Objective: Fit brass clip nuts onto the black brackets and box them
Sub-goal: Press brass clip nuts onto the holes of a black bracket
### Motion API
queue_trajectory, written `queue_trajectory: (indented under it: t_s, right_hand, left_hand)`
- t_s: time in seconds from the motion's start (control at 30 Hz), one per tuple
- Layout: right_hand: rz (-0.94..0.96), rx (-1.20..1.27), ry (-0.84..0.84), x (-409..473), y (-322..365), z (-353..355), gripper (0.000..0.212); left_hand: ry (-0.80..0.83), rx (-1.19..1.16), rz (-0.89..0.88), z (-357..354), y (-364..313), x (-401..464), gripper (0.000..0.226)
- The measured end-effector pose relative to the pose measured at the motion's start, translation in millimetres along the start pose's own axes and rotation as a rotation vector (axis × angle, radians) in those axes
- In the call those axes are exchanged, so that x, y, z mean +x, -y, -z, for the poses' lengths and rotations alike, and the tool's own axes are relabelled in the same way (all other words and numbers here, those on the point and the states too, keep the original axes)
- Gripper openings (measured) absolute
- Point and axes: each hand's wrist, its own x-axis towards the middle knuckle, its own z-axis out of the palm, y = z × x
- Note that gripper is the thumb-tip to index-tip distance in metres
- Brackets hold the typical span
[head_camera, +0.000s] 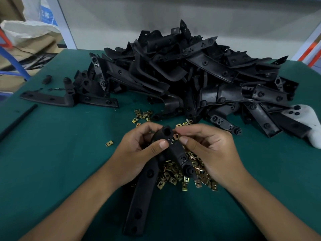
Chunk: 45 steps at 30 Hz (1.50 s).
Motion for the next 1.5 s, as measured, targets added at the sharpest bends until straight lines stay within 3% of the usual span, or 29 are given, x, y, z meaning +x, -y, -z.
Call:
queue_trajectory:
  t_s: [0.17,0.3,0.47,0.6,0.83,0.93,1.0,1.27,1.5]
  right_hand:
    - [0.033,0.015,0.037,-6,5,-1,0.032]
    - [0.069,-0.108,0.023,-11,5,-3,0.033]
    - [0.042,-0.203,0.078,-13,3,-3,0.037]
    - [0.051,-0.251,0.108,-12,2,0,0.037]
    - [0.035,-0.100,0.090,-13,5,-1,0.022]
    - [-0.039,0.131,0.100,-11,7,-5,0.026]
    - [-0.082,0.161,0.085,-9,6,-10,0.031]
    - [-0.014,0.002,-0.012,-10,3,-12,0.010]
    - [0.034,-0.308,0.108,-2,-7,13,0.026]
  left_hand:
    - [-0.033,-0.002,-0.023,1,-1,1,0.013]
    - [-0.059,0.006,-0.010,2,0,1,0.017]
    - [-0.072,0.057,-0.014,5,0,2,0.030]
    - [-0.071,0.106,0.005,5,-1,3,0.018]
    - [-0.064,0.127,0.013,5,-1,2,0.011]
    - [-0.075,0.105,-0.023,3,-3,1,0.014]
    - [-0.102,0.090,-0.064,1,-4,1,0.010]
    - [-0.101,0.006,-0.078,-2,-6,0,0.010]
    - [-0.120,0.021,-0.022,3,-9,0,0.021]
